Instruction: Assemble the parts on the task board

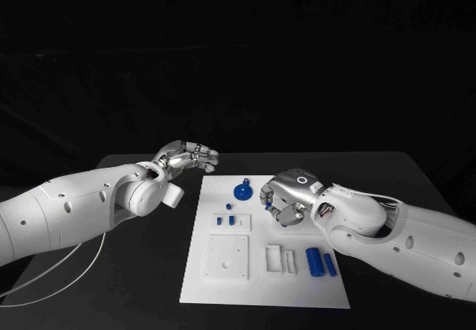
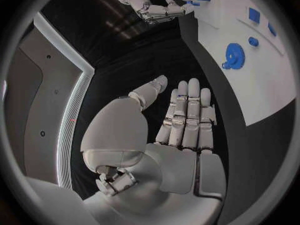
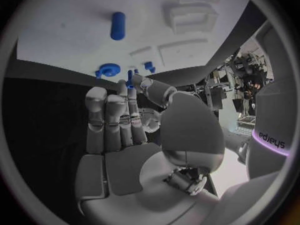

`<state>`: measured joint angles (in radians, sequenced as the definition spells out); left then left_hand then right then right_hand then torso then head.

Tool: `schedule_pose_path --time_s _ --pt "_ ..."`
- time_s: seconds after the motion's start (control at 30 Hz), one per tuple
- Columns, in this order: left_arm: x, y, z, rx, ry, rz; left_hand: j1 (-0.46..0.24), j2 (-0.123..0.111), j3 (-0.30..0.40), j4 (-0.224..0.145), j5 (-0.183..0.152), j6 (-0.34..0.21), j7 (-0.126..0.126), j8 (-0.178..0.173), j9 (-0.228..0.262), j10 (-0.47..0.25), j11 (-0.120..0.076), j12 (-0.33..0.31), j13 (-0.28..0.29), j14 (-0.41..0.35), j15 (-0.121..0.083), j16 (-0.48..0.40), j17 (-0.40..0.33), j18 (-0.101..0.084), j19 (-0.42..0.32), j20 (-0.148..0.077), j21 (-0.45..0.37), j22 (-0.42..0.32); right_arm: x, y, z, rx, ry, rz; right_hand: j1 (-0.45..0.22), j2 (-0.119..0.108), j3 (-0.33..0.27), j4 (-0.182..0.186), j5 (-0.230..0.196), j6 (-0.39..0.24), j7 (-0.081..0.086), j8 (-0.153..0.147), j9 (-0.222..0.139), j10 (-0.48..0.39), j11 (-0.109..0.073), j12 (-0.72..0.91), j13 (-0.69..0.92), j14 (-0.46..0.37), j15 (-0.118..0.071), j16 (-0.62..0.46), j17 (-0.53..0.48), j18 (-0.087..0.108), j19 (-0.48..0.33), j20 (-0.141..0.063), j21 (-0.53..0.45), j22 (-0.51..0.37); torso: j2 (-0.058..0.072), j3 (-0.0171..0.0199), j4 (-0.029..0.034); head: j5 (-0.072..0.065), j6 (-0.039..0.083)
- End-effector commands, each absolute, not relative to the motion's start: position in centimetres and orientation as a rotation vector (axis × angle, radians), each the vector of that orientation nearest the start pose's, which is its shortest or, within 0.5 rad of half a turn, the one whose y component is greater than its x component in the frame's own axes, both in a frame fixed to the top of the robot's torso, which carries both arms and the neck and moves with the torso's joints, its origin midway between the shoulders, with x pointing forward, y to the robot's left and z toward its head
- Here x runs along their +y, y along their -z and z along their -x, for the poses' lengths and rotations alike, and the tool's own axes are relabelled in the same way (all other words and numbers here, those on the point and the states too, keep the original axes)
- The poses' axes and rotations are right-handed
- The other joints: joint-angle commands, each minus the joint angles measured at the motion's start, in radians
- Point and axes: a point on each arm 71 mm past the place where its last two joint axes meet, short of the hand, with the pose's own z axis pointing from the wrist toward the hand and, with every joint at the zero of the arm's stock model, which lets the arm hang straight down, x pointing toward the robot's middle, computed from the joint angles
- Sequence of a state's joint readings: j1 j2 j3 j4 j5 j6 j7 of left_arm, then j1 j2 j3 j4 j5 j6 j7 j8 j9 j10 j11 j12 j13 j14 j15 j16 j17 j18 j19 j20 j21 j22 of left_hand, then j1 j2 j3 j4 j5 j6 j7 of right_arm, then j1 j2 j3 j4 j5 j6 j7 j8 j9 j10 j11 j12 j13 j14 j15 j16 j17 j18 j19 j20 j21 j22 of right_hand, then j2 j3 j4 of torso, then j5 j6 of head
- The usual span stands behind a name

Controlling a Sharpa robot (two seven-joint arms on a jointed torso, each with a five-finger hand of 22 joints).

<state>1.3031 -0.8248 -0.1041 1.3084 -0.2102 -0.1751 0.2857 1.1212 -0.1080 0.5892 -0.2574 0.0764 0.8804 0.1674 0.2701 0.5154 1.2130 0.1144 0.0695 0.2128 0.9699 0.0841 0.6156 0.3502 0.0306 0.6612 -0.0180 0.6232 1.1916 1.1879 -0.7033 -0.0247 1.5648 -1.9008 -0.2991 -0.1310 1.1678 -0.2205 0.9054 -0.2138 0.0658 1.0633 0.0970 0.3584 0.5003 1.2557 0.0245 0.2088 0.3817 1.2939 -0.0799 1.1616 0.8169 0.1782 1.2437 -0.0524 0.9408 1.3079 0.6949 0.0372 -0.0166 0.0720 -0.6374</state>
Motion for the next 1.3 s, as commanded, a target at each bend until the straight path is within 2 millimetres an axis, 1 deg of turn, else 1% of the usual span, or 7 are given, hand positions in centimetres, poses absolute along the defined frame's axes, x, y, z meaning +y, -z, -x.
schedule_pose_path --time_s 0.03,0.17,0.3,0.57,0.7,0.9,1.3 --pt "25.7 16.2 -53.4 1.516 1.352 0.917 -0.008 0.000 0.000 -0.003 0.006 -0.006 -0.003 0.005 -0.001 -0.004 0.001 0.000 -0.001 0.007 0.001 -0.006 0.002 -0.002 -0.001 0.004 -0.004 0.002 -9.5 17.4 -45.4 1.427 -0.635 0.658 0.007 -0.003 0.002 0.006 -0.001 0.005 0.001 0.003 0.001 0.058 -0.002 0.001 0.001 -0.001 -0.009 -0.001 -0.002 0.084 0.000 -0.003 0.005 0.016 0.001 -0.0014 -0.0002 0.016 -0.003" --pt "25.3 16.2 -53.4 1.514 1.358 0.916 -0.007 -0.001 0.000 -0.003 0.007 -0.006 -0.003 0.005 -0.001 -0.004 0.001 0.000 -0.001 0.007 0.001 -0.007 0.003 -0.002 -0.001 0.004 -0.004 0.002 -7.7 17.9 -44.3 1.426 -0.674 0.695 0.007 -0.003 0.002 0.006 0.001 0.004 0.001 0.002 0.001 0.058 -0.002 0.001 0.002 -0.001 -0.009 -0.002 -0.002 0.084 0.001 -0.003 0.005 0.016 0.001 -0.0019 -0.0003 0.027 -0.004" --pt "25.0 16.2 -53.4 1.515 1.362 0.915 -0.007 -0.001 0.001 -0.003 0.007 -0.006 -0.003 0.006 -0.001 -0.004 0.001 0.001 -0.001 0.007 0.001 -0.007 0.003 -0.002 -0.001 0.004 -0.004 0.002 -6.5 18.5 -43.6 1.428 -0.694 0.726 0.007 -0.002 0.002 0.008 0.004 0.004 0.001 0.002 0.002 0.058 -0.002 0.000 0.003 -0.001 -0.009 -0.002 -0.002 0.084 0.001 -0.004 0.005 0.016 0.002 -0.0030 0.0008 0.029 -0.008" --pt "24.8 16.2 -53.4 1.512 1.362 0.914 -0.006 -0.002 0.001 -0.003 0.007 -0.006 -0.004 0.006 -0.001 -0.003 0.000 0.001 0.000 0.008 0.001 -0.008 0.005 -0.002 0.000 0.003 -0.004 0.003 -4.8 20.1 -42.7 1.446 -0.707 0.778 0.006 -0.001 0.001 0.008 0.007 0.003 0.001 0.001 0.002 0.058 -0.002 -0.002 0.003 -0.001 -0.009 -0.003 -0.002 0.084 0.001 -0.004 0.005 0.016 0.002 -0.0026 0.0011 0.040 -0.014" --pt "24.6 16.2 -53.4 1.514 1.365 0.913 -0.006 -0.003 0.001 -0.004 0.008 -0.005 -0.004 0.006 -0.001 -0.003 0.000 0.001 0.000 0.008 0.001 -0.009 0.006 -0.002 0.000 0.003 -0.005 0.003 -4.1 21.2 -42.0 1.448 -0.712 0.802 0.006 -0.001 0.001 0.008 0.009 0.003 0.001 0.001 0.002 0.058 -0.002 -0.002 0.004 -0.001 -0.008 -0.003 -0.003 0.084 0.001 -0.004 0.005 0.016 0.003 -0.0016 0.0013 0.053 -0.022" --pt "24.3 16.2 -53.3 1.517 1.373 0.910 -0.006 -0.003 0.001 -0.004 0.008 -0.006 -0.004 0.006 -0.001 -0.003 0.000 0.001 0.000 0.008 0.001 -0.010 0.006 -0.002 0.000 0.003 -0.005 0.003 -3.5 22.1 -41.6 1.464 -0.720 0.821 0.007 -0.001 0.001 0.008 0.010 0.003 0.001 0.001 0.002 0.057 -0.002 -0.002 0.004 -0.001 -0.008 -0.003 -0.003 0.084 0.001 -0.004 0.005 0.016 0.003 -0.0009 0.0009 0.068 -0.031" --pt "24.2 16.2 -53.3 1.521 1.375 0.909 -0.007 -0.004 0.001 -0.002 0.008 -0.006 -0.003 0.006 -0.002 -0.004 0.001 0.001 -0.001 0.008 0.002 -0.013 0.009 -0.002 0.000 0.004 -0.006 0.004 -3.7 23.1 -41.3 1.486 -0.717 0.818 0.006 0.000 0.000 0.008 0.011 0.003 0.001 0.001 0.003 0.058 -0.002 -0.003 0.005 0.000 -0.008 -0.004 -0.003 0.084 0.001 -0.004 0.004 0.016 0.003 -0.0006 -0.0010 0.078 -0.041"
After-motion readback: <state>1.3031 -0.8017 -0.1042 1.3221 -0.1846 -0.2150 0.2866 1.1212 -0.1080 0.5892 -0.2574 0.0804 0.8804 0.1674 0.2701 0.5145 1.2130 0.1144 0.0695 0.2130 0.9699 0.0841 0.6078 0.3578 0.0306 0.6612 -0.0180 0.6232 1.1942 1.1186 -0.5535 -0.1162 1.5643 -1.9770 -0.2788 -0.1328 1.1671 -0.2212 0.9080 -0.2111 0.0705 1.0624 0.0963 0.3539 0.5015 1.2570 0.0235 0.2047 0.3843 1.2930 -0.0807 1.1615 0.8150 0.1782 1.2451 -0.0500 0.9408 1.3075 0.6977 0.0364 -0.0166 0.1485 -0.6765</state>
